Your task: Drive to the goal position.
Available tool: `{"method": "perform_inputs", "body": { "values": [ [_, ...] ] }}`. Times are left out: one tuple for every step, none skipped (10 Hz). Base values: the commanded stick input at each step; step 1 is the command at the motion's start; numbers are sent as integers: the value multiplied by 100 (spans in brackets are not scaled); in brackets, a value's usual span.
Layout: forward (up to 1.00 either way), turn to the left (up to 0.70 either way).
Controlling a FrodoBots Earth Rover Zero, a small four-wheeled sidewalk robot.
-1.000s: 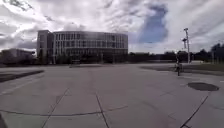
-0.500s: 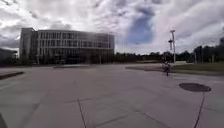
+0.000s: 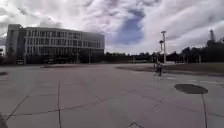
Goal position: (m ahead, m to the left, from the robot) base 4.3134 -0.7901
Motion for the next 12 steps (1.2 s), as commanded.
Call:
{"method": "perform_inputs", "body": {
  "values": [
    [70,1],
    [70,1],
    [70,1],
    [70,1],
    [70,1],
    [70,1],
    [70,1],
    [70,1],
    [70,1],
    [70,1],
    [70,1],
    [70,1]
  ]
}}
